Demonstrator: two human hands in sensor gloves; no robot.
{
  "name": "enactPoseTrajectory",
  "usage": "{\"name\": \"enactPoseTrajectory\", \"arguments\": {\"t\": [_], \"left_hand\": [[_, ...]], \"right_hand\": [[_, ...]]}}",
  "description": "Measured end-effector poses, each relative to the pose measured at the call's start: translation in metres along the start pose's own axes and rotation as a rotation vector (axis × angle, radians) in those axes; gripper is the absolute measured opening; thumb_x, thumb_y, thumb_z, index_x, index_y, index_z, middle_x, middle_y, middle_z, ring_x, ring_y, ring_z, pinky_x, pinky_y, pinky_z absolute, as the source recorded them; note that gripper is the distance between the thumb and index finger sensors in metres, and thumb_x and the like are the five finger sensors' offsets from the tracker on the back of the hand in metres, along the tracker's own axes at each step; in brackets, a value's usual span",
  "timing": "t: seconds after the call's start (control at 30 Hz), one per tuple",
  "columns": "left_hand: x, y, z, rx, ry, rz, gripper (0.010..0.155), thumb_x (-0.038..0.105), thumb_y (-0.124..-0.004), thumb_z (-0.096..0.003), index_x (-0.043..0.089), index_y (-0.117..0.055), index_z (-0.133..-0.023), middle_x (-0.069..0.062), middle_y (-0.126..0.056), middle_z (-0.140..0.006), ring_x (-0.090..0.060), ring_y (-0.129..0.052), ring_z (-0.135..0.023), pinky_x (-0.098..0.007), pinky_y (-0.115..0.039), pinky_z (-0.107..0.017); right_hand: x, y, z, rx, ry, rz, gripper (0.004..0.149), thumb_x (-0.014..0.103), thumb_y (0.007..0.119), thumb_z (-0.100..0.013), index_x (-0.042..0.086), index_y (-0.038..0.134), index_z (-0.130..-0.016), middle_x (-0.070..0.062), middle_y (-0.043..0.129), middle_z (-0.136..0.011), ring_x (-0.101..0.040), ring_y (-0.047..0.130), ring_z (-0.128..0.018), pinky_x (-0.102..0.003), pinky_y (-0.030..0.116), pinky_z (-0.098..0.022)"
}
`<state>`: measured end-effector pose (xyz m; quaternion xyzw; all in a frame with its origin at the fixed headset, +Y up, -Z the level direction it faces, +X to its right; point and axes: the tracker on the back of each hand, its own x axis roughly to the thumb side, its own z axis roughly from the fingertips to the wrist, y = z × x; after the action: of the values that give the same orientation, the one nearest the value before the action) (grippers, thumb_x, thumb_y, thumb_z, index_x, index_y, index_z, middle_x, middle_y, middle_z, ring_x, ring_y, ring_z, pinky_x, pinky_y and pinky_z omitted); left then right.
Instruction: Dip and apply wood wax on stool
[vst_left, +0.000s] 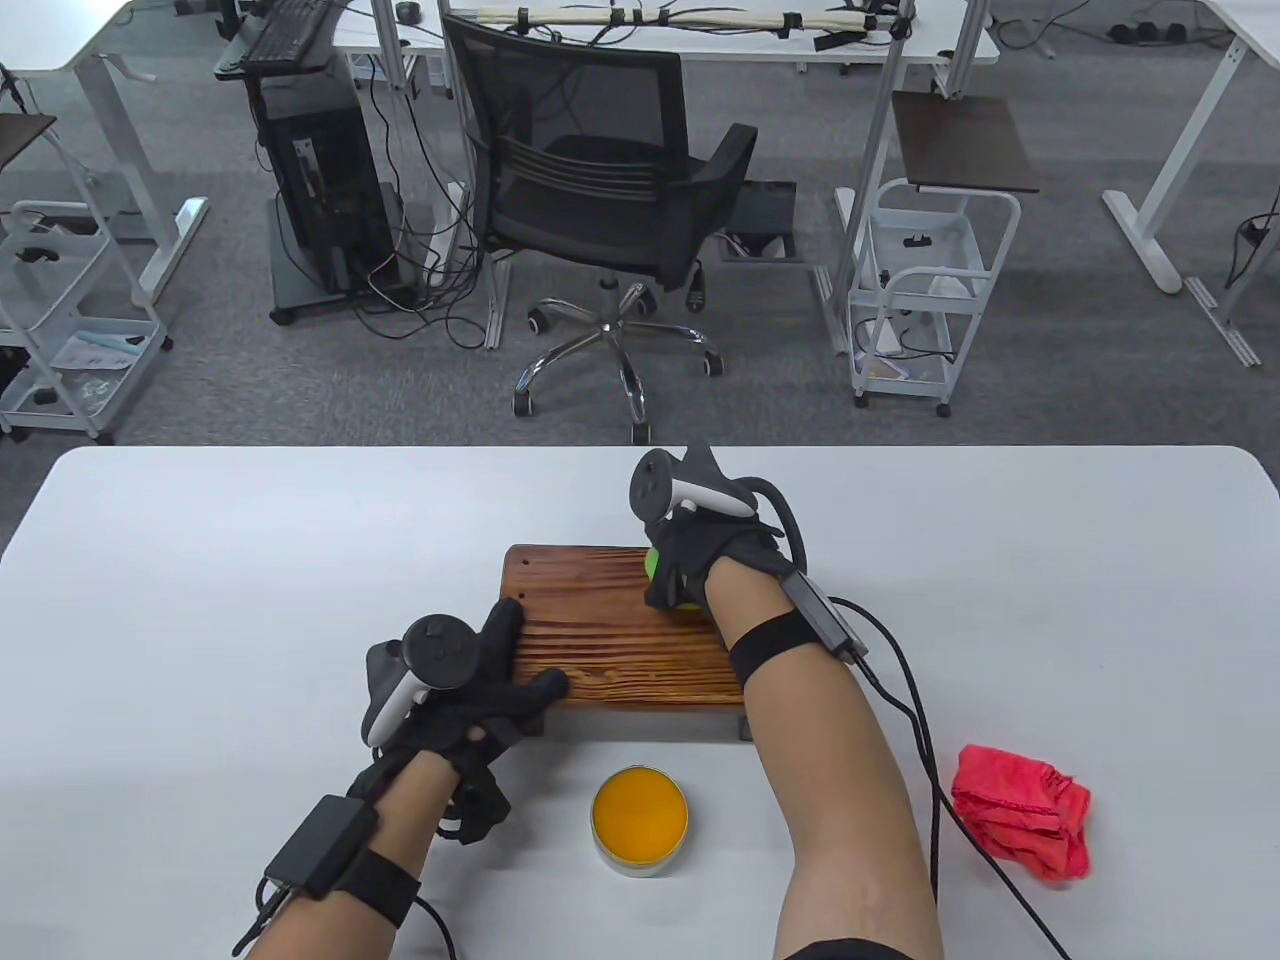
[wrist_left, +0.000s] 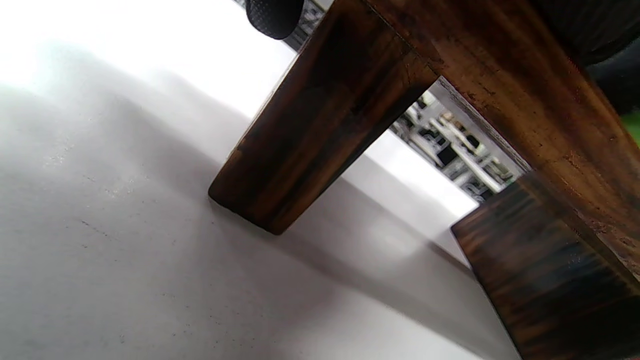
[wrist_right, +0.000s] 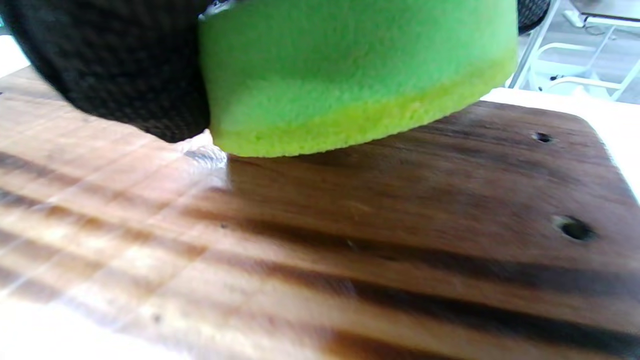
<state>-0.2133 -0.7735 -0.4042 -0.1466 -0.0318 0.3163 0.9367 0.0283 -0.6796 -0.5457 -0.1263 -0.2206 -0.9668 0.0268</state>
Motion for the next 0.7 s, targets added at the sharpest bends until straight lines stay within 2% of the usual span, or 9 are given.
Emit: {"name": "enactPoseTrajectory", "arguments": {"t": [0.07,0.17,0.33,0.43,0.5,0.57,0.7], "left_hand": [[0.0,0.0,0.0,-0.001,-0.001,0.0,0.109,0.083,-0.074,-0.0437,0.04,-0.004,-0.115,-0.022,-0.034,-0.125,-0.059,-0.022,-0.109,-0.085,-0.02,-0.067],[0.0,0.0,0.0,-0.003,-0.003,0.0,0.109,0.083,-0.074,-0.0438,0.04,-0.004,-0.115,-0.022,-0.034,-0.125,-0.059,-0.022,-0.109,-0.085,-0.02,-0.067],[0.0,0.0,0.0,-0.001,-0.004,-0.002,0.109,0.083,-0.074,-0.0437,0.04,-0.004,-0.115,-0.022,-0.034,-0.125,-0.059,-0.022,-0.109,-0.085,-0.02,-0.066],[0.0,0.0,0.0,-0.002,-0.004,-0.001,0.109,0.083,-0.074,-0.0437,0.04,-0.004,-0.115,-0.022,-0.034,-0.125,-0.059,-0.022,-0.109,-0.085,-0.02,-0.067],[0.0,0.001,0.0,-0.002,-0.005,-0.001,0.109,0.083,-0.074,-0.0438,0.04,-0.004,-0.115,-0.022,-0.034,-0.125,-0.059,-0.022,-0.109,-0.085,-0.02,-0.066],[0.0,0.0,0.0,-0.002,-0.005,0.0,0.108,0.083,-0.074,-0.0438,0.04,-0.004,-0.115,-0.022,-0.034,-0.125,-0.059,-0.022,-0.109,-0.085,-0.02,-0.067],[0.0,0.0,0.0,-0.001,-0.005,0.001,0.109,0.083,-0.074,-0.0438,0.04,-0.004,-0.115,-0.022,-0.035,-0.125,-0.059,-0.022,-0.109,-0.085,-0.02,-0.067]], "right_hand": [[0.009,0.002,-0.001,-0.018,-0.036,0.012,0.095,0.059,0.095,-0.037,0.024,0.048,-0.112,-0.011,0.041,-0.121,-0.052,0.048,-0.103,-0.066,0.057,-0.071],[0.008,0.0,0.003,0.016,-0.082,0.012,0.095,0.058,0.096,-0.036,0.025,0.05,-0.112,-0.01,0.043,-0.121,-0.051,0.049,-0.103,-0.065,0.058,-0.071],[0.012,-0.003,-0.004,0.002,-0.003,0.04,0.095,0.059,0.095,-0.037,0.024,0.049,-0.112,-0.011,0.042,-0.121,-0.051,0.048,-0.103,-0.065,0.057,-0.071],[0.026,0.0,-0.004,-0.025,-0.063,0.036,0.095,0.058,0.095,-0.037,0.024,0.047,-0.112,-0.011,0.041,-0.121,-0.052,0.047,-0.103,-0.065,0.057,-0.071],[0.028,-0.001,0.0,0.015,-0.103,0.03,0.095,0.058,0.096,-0.037,0.025,0.049,-0.112,-0.01,0.042,-0.121,-0.051,0.048,-0.103,-0.065,0.057,-0.072],[0.025,-0.003,0.0,0.031,-0.071,0.047,0.094,0.058,0.096,-0.036,0.025,0.051,-0.112,-0.01,0.044,-0.122,-0.051,0.049,-0.103,-0.065,0.058,-0.071],[0.031,-0.005,-0.008,-0.005,0.004,0.063,0.095,0.058,0.095,-0.038,0.024,0.048,-0.113,-0.012,0.041,-0.122,-0.052,0.047,-0.103,-0.066,0.056,-0.071]]}}
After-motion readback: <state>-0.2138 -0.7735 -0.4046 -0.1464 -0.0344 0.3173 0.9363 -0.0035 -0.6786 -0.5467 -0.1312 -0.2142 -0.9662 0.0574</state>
